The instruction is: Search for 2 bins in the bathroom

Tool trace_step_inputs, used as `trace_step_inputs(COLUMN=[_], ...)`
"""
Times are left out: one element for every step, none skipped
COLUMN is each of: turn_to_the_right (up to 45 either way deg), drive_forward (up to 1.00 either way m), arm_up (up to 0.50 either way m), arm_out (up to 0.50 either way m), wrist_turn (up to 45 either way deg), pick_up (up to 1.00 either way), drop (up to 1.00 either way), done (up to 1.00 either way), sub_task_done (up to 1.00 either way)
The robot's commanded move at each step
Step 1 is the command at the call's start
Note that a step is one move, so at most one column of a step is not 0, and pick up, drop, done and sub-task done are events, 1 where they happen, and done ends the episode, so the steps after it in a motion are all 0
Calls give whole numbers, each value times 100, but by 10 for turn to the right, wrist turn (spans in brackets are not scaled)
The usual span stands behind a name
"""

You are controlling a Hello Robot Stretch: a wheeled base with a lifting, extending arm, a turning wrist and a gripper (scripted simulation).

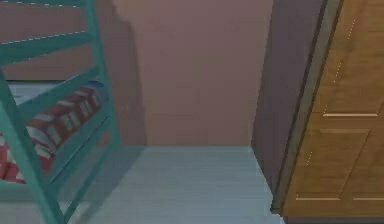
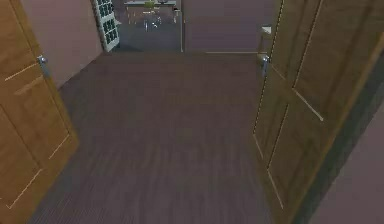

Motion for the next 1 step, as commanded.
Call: trace_step_inputs(turn_to_the_right=[450], drive_forward=[0], arm_up=[0], arm_out=[0], wrist_turn=[0], pick_up=[0], drop=[0], done=[0], sub_task_done=[0])
